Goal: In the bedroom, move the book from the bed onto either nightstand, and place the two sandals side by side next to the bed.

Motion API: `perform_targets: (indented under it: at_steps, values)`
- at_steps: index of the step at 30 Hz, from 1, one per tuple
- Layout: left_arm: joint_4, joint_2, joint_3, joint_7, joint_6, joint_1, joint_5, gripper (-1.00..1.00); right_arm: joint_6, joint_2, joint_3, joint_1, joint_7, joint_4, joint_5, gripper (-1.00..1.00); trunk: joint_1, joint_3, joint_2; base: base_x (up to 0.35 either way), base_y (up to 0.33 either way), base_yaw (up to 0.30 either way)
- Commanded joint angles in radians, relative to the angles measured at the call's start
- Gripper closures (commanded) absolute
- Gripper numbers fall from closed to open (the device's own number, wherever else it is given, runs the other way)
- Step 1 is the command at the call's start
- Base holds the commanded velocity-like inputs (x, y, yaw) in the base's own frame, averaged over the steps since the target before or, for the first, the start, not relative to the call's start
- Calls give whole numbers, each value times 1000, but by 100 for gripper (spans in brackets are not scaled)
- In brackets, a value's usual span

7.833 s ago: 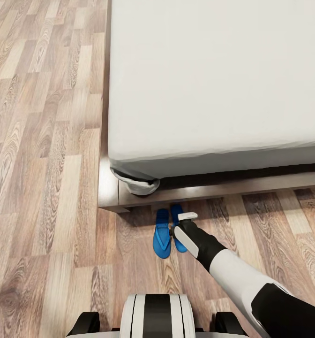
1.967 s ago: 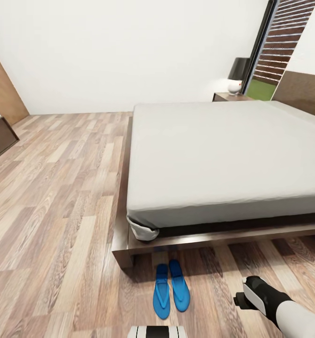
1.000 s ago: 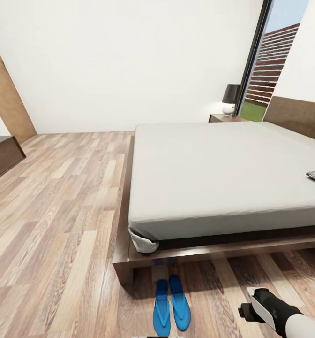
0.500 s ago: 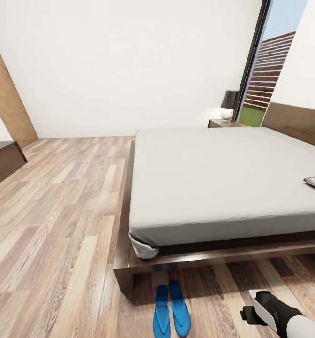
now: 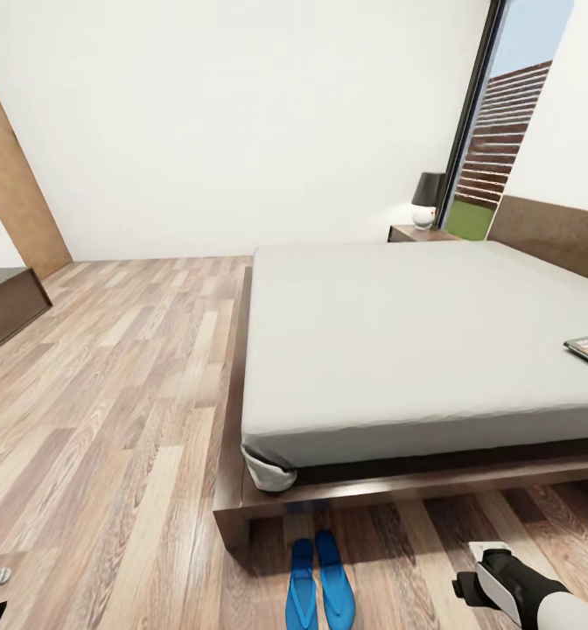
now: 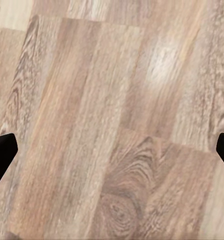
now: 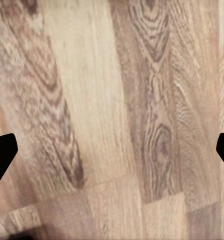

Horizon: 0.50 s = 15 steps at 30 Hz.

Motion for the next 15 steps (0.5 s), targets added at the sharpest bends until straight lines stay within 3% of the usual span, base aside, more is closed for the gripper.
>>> perform_targets:
  at_steps: [1, 8, 15]
  values:
    - [0, 0, -8, -3, 0, 0, 10, -100, 4, -1, 8, 0, -7, -2, -11, -100, -4, 2, 7, 0, 0, 0]
    - [0, -2, -8, 1, 0, 16, 11, -100, -1, 0, 9, 1, -7, 1, -10, -100, -8, 5, 14, 0, 0, 0]
    - [0, -3, -8, 2, 0, 25, 11, -100, -2, -1, 8, 1, -7, 3, -10, -100, -35, 27, 63, 0, 0, 0]
